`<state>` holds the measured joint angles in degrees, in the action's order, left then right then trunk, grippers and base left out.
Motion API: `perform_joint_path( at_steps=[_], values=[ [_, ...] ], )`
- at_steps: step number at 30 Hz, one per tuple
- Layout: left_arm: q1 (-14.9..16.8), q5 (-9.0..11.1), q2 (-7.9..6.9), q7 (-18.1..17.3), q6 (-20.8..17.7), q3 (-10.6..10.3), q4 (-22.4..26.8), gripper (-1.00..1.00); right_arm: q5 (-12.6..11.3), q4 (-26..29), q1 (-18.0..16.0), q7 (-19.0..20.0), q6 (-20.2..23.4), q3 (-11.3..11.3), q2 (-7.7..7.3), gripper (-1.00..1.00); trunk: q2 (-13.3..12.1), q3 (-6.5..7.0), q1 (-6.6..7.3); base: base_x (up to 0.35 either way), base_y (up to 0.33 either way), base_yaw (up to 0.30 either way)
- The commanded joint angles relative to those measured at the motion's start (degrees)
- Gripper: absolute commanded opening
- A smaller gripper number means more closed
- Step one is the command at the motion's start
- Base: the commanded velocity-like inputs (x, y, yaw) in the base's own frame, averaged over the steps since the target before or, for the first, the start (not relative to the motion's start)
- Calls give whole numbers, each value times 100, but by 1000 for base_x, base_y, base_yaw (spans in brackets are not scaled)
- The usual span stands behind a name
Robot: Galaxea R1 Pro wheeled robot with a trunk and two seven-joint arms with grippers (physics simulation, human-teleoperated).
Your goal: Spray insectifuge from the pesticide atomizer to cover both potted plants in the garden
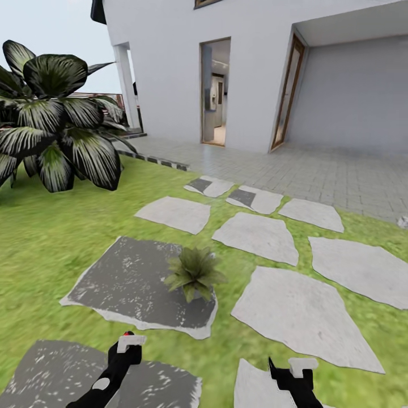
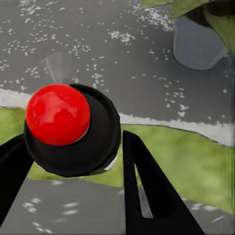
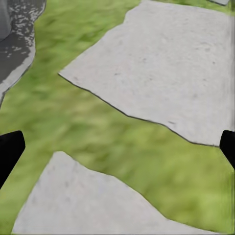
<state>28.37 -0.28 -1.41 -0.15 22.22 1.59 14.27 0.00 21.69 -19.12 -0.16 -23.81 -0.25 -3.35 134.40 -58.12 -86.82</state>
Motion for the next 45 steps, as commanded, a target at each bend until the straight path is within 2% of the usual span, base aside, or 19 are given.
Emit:
perform_joint_path(
  at_steps=[1,10,16,18,19,22,24,26,28,29,30,32,33,34,35,38,42,43,45],
  values=[
    [2,0,0,-2,19,15,-3,-100,0,-7,-4,-2,-18,-2,1,100,2,-5,-2,310,-108,-262],
    [2,20,-35,-11,19,26,7,-100,-6,-7,-4,-2,-16,-2,1,100,2,-5,-2,334,-24,-143],
    [2,-56,-55,-27,37,-31,3,-100,12,11,-4,27,-10,13,1,100,2,-5,-2,99,0,-2],
    [6,-154,-66,-103,37,-39,5,-100,23,31,-9,39,-10,10,-10,100,2,-5,-2,10,0,0],
    [11,-248,-86,-203,20,-41,5,-100,36,54,-10,44,-10,12,-25,100,2,-5,-2,5,0,0],
    [63,-711,-323,-1033,-363,-36,55,-100,340,271,-13,63,-9,23,-61,100,2,-5,-2,2,0,0],
    [89,-918,-546,-1893,-821,-30,91,-100,929,514,-13,97,-9,24,-78,100,2,-5,-2,0,0,0],
    [96,-1012,-740,-2774,-1091,-34,161,-100,1790,784,-11,581,11,19,-62,100,2,-5,-2,0,0,0],
    [97,-1094,-816,-3060,-1141,-39,209,-100,2077,917,-10,1015,39,18,-45,100,2,-5,-2,0,0,0],
    [98,-1285,-882,-3263,-1163,-42,254,-100,2230,1021,-19,1434,111,17,-36,100,2,-5,-2,0,0,0],
    [98,-1489,-914,-3386,-1174,-43,278,-100,2291,1072,-33,1677,202,17,-30,100,2,-5,-2,0,0,0],
    [108,-2379,-937,-3842,-1207,-30,359,-100,2371,1270,-98,2371,676,25,-4,100,2,-5,-2,0,0,0],
    [111,-2679,-922,-4000,-1226,-26,411,-100,2385,1378,-113,2627,853,28,16,100,2,-5,-2,0,0,0],
    [112,-2818,-911,-4072,-1239,-24,444,-100,2389,1440,-118,2765,937,35,32,100,2,-5,-2,0,0,0],
    [118,-3267,-887,-4320,-1347,-21,598,-100,2410,1700,-134,3343,1230,143,117,100,2,-5,-2,0,0,0],
    [125,-3560,-873,-4577,-1632,-21,815,-100,2421,1945,-141,3844,1468,426,176,100,2,-5,-2,0,0,0],
    [130,-3671,-862,-4898,-1958,-29,1103,-100,2419,2194,-144,4055,1645,860,223,100,2,-5,-2,0,0,0],
    [129,-3701,-853,-5127,-2052,-33,1282,-100,2418,2253,-145,4087,1701,963,266,100,2,-5,-2,0,0,0],
    [129,-3749,-843,-5277,-2110,-35,1431,-100,2418,2319,-150,4107,1786,1027,316,100,2,-5,-2,0,0,0]
  ],
)
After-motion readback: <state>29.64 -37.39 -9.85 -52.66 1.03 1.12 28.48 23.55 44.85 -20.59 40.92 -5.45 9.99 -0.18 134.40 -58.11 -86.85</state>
